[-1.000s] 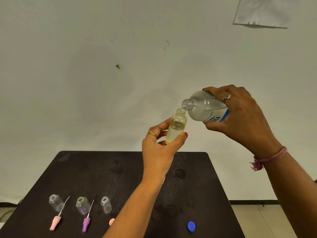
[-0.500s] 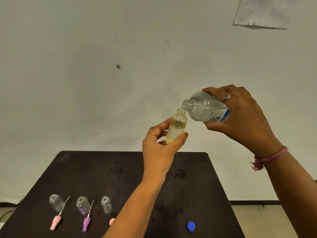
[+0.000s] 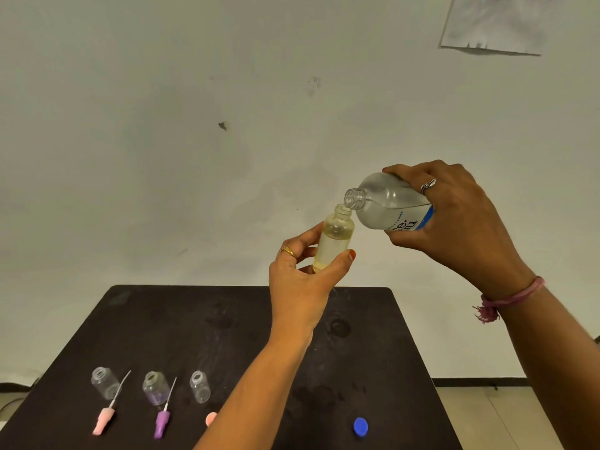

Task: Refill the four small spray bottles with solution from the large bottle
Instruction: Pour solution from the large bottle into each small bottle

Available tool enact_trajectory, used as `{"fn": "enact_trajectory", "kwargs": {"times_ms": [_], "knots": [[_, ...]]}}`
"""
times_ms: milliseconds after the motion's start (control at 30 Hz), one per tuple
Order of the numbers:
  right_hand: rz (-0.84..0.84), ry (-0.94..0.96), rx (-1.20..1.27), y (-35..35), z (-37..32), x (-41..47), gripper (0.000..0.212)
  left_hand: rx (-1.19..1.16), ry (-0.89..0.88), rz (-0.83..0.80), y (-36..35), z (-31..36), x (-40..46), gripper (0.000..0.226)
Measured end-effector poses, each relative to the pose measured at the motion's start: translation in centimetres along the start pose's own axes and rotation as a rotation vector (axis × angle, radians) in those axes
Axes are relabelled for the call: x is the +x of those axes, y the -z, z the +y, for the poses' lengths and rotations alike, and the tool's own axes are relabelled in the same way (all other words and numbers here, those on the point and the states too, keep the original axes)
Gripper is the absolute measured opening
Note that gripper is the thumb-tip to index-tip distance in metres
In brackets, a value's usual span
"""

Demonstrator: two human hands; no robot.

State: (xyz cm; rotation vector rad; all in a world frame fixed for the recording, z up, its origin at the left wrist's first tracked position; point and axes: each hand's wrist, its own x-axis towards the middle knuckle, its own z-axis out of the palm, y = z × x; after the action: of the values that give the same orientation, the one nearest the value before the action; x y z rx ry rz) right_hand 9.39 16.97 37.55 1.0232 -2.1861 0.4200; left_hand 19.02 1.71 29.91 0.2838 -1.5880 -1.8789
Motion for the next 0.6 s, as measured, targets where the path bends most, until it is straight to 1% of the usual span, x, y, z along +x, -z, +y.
{"fn": "enact_trajectory", "kwargs": {"times_ms": [600], "knots": [[0.000, -0.004, 0.003, 0.01, 0.09, -0.12, 0.076, 0.000, 0.011, 0.001, -0.14, 0.01, -0.15, 0.041]]}}
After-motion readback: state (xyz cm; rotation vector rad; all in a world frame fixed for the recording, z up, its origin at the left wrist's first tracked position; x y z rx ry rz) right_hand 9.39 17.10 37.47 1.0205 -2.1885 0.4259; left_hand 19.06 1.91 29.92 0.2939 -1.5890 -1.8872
